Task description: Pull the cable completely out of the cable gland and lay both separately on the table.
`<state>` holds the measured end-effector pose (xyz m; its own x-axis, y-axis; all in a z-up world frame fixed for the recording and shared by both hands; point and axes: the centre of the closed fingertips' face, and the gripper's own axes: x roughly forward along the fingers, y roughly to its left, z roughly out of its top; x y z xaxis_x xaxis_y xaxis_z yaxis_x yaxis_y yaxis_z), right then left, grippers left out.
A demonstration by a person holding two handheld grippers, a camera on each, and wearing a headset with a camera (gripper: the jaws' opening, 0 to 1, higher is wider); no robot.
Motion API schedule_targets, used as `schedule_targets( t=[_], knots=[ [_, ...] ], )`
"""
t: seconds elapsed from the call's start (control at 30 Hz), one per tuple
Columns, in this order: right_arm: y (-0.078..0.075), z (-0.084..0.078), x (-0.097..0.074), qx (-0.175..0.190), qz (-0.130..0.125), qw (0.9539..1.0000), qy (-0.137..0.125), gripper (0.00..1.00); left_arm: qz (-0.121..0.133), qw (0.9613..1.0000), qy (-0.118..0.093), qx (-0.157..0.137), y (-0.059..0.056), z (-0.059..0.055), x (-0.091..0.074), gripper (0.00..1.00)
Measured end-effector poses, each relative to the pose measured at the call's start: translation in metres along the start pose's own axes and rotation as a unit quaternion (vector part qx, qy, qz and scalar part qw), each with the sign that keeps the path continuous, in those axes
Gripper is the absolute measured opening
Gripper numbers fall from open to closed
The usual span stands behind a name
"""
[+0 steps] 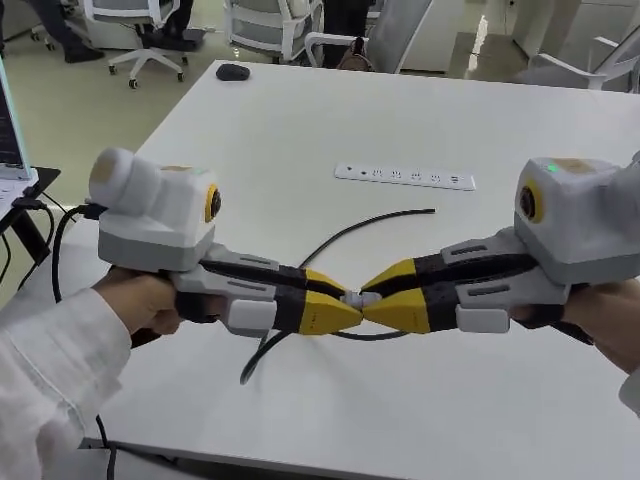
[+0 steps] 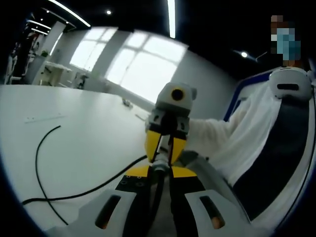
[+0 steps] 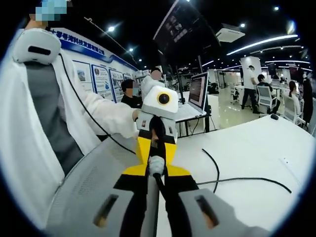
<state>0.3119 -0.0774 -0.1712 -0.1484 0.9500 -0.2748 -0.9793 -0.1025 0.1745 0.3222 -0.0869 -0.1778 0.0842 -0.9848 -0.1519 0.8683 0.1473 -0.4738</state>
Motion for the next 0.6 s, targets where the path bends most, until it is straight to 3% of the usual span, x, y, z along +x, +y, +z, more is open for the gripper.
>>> schedule_targets(
  t=[0.4,0.6],
  knots=[
    [-0.0004,-0.0016,0.0034,-0.031,-0.005,0.9995,0.007,0.1,0.003,1.0,0.002,-0.002,0.0024,-0.0025,-0.0016,0.14],
    [-0.0044,0.0005,0.0021,-0.021,-0.008,0.9997,-0.01,0.11,0.017,0.9981,0.001,0.06,0.0029,0.003,-0.0023,0.15]
  ],
)
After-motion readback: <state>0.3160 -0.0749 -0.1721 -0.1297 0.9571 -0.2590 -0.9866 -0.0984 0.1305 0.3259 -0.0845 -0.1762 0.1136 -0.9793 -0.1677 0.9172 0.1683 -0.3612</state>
